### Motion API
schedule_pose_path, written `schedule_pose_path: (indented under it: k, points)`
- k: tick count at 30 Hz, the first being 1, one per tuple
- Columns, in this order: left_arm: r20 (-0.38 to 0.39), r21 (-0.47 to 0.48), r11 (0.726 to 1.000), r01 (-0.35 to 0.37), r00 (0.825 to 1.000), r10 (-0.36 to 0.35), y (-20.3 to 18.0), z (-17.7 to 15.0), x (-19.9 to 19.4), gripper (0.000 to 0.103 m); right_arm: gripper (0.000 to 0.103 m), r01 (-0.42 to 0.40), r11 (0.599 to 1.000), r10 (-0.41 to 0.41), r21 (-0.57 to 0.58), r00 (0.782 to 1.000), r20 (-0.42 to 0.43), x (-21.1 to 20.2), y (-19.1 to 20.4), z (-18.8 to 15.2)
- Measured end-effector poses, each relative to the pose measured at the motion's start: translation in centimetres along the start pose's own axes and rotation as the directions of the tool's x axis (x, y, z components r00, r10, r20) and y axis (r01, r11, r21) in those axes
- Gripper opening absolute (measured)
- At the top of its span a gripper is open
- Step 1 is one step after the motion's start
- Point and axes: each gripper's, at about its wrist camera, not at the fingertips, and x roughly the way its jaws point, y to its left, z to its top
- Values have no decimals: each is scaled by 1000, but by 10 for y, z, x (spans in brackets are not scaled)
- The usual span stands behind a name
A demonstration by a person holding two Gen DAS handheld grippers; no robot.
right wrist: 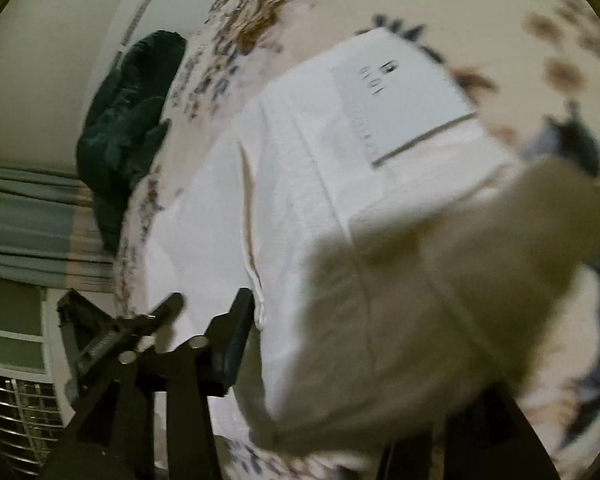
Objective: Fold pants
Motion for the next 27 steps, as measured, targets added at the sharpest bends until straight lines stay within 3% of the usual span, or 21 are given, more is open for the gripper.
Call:
schedule_pose_path:
  k: [3,5,6,7,8,11,14,16,22,27]
  points:
    - [36,38,994,-105,994,104,-10,-4,-21,48,58,69,998,-69,-8,998,0,-14,-2,-7]
    - [72,92,976,-196,979,190,-23,-12,-37,81,62,159,986,-158,-58,987,17,-29,8,-14]
    - [99,118,963,-244,967,233,-29,-18,-47,85,65,182,980,-181,-77,983,25,-39,10,-19]
    - [121,136,952,-274,958,259,-35,-24,-57,86,78,223,970,-220,-99,975,39,-47,16,-23]
    - [143,156,940,-305,948,284,-41,-32,-67,89,87,287,949,-280,-133,957,71,-57,25,-28]
    - [204,195,902,-385,915,347,-60,-55,-97,95,99,449,861,-413,-239,892,187,-87,57,-44]
    - [243,213,873,-440,889,389,-80,-79,-128,95,100,547,781,-473,-300,833,288,-118,86,-59]
    - [254,215,868,-448,884,393,-91,-86,-141,95,101,572,755,-480,-321,815,325,-142,95,-72]
    - [313,215,864,-455,870,380,-137,-126,-205,95,101,569,736,-450,-366,816,364,-209,140,-106]
    - [383,217,851,-478,844,377,-176,-163,-267,95,101,550,733,-396,-401,824,405,-277,176,-144]
